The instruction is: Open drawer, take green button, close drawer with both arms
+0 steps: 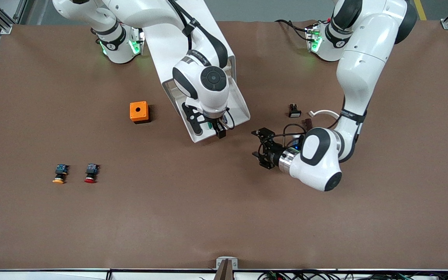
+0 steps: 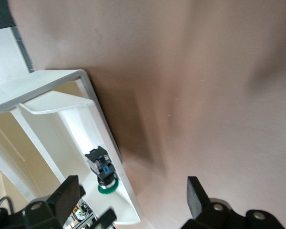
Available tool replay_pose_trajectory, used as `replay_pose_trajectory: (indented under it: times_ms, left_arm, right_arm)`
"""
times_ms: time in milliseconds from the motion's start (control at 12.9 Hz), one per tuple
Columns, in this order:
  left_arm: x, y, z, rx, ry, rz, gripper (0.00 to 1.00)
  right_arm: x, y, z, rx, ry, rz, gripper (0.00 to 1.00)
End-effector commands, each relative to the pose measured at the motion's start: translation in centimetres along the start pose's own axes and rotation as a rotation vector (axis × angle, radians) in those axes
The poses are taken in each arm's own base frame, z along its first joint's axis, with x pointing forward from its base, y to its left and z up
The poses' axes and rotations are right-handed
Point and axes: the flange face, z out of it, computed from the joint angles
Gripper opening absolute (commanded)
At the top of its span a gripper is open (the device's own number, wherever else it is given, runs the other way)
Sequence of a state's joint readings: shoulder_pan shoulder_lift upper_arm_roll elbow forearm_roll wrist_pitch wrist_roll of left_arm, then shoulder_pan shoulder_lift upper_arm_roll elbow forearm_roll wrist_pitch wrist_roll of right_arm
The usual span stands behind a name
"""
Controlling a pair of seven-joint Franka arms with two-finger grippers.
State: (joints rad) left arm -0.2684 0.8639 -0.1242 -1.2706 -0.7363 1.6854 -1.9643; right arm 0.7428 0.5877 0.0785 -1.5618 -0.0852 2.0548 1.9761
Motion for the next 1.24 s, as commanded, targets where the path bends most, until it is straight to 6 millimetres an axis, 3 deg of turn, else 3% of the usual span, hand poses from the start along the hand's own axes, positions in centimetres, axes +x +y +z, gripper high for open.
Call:
replay_pose_trajectory:
  times_ms: [0, 309, 464, 773, 1005, 1159]
  left_arm:
    - [1.5, 0.1, -4.9, -0.046, -0.022, 0.107, 1.0]
    - [2.8, -0.4, -9.8, -0.11, -0.036, 0.321, 1.0]
    - [3.1, -1.9, -12.0, -0.128, 0.035, 0.491, 1.0]
    - [4.5, -3.2, -13.3, -0.067, 0.135, 0.674, 1.0]
    - [3.4, -6.3, -15.0, -0.071, 0.321, 0.804, 1.0]
    - [1.8, -7.4, -13.8, -0.063, 0.39, 0.831, 1.0]
  right_arm:
    - [-1.2, -0.3, 0.8, 0.015, 0.03, 0.033, 1.0]
    - [-2.3, 0.1, 1.2, 0.009, 0.027, 0.083, 1.0]
    - [-2.9, 0.3, 1.0, 0.01, 0.024, 0.106, 1.0]
    - [-4.2, 0.8, 0.8, 0.016, 0.022, 0.126, 1.0]
    - [-4.9, 1.1, 0.8, 0.017, 0.024, 0.119, 1.0]
    - [-4.9, 1.1, 0.8, 0.018, 0.025, 0.117, 1.0]
